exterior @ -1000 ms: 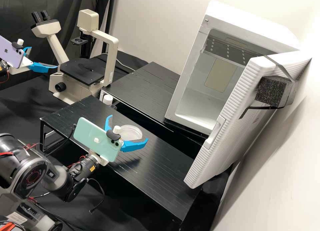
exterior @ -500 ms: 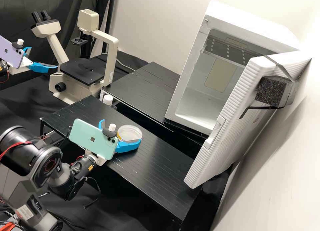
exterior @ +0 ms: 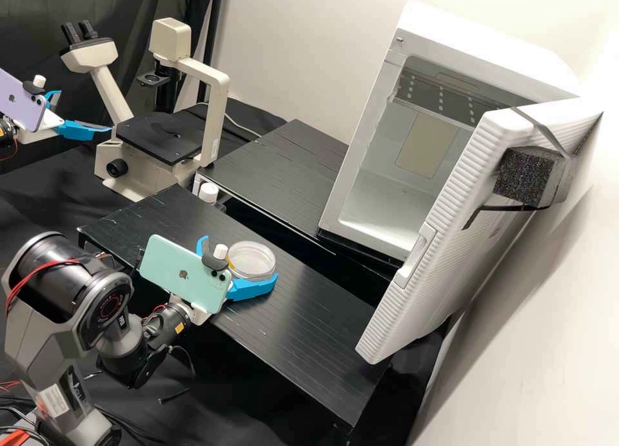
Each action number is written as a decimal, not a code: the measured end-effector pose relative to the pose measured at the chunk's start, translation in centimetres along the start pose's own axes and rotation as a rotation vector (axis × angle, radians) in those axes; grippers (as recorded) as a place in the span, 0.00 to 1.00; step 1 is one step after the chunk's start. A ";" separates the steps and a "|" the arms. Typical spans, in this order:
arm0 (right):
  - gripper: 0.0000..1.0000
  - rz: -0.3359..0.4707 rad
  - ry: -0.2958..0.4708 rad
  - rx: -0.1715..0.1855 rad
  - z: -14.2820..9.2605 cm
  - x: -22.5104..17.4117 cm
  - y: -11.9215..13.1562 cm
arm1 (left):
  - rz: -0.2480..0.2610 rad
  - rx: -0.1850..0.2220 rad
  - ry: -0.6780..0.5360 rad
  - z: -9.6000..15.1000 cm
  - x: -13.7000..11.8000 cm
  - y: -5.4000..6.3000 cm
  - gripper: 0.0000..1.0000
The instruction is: Return the petri dish to the incubator.
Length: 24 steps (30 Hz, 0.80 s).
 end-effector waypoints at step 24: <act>0.00 0.001 -0.017 0.009 0.4 0.3 -0.6 | 0.000 0.000 0.000 0.0 0.0 0.0 1.00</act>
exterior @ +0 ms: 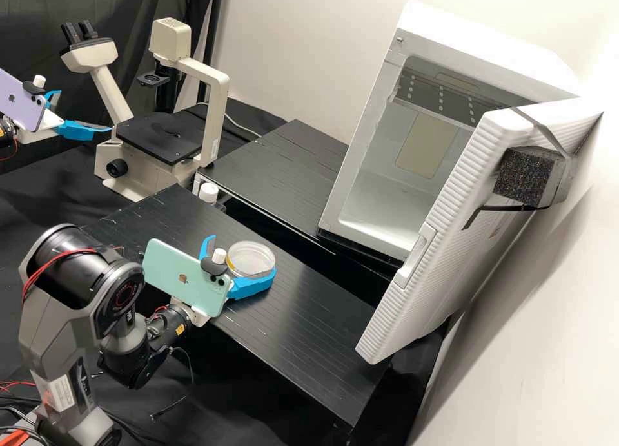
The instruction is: Return the petri dish to the incubator.
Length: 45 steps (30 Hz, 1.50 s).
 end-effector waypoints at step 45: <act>0.00 0.095 -0.015 -0.083 0.9 0.8 3.6 | 0.000 0.000 0.000 0.0 0.0 0.0 1.00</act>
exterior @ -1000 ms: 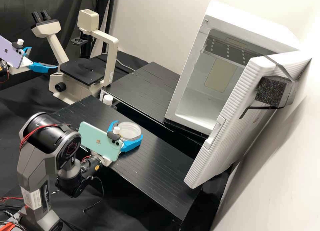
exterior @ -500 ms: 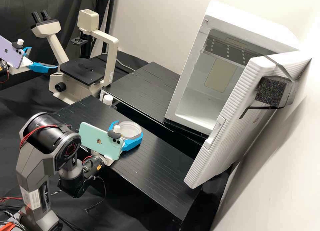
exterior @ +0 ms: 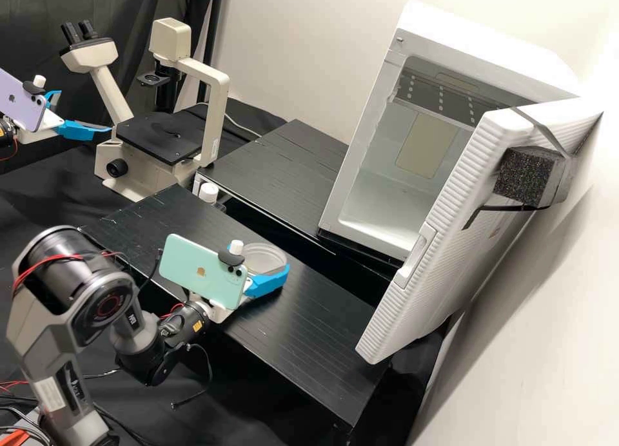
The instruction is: Return the petri dish to the incubator.
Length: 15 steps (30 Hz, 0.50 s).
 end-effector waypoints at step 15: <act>0.00 0.086 -0.001 0.024 0.7 1.0 2.5 | 0.000 0.000 0.000 0.0 0.0 0.0 1.00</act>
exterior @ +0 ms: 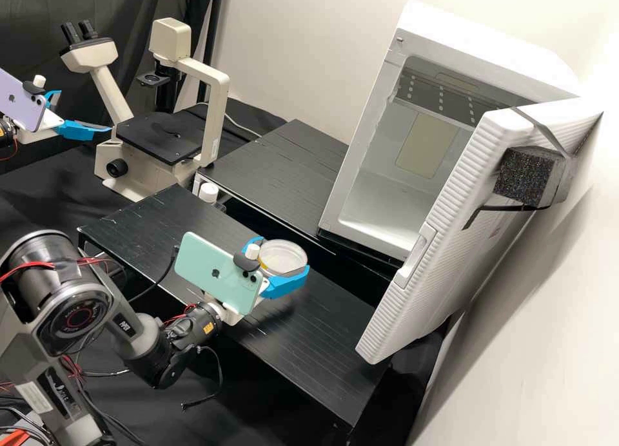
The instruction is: Return the petri dish to the incubator.
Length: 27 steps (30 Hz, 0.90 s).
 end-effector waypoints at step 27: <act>0.00 0.216 -0.136 -0.003 5.1 20.0 9.1 | 0.000 0.000 0.000 0.0 0.0 0.0 1.00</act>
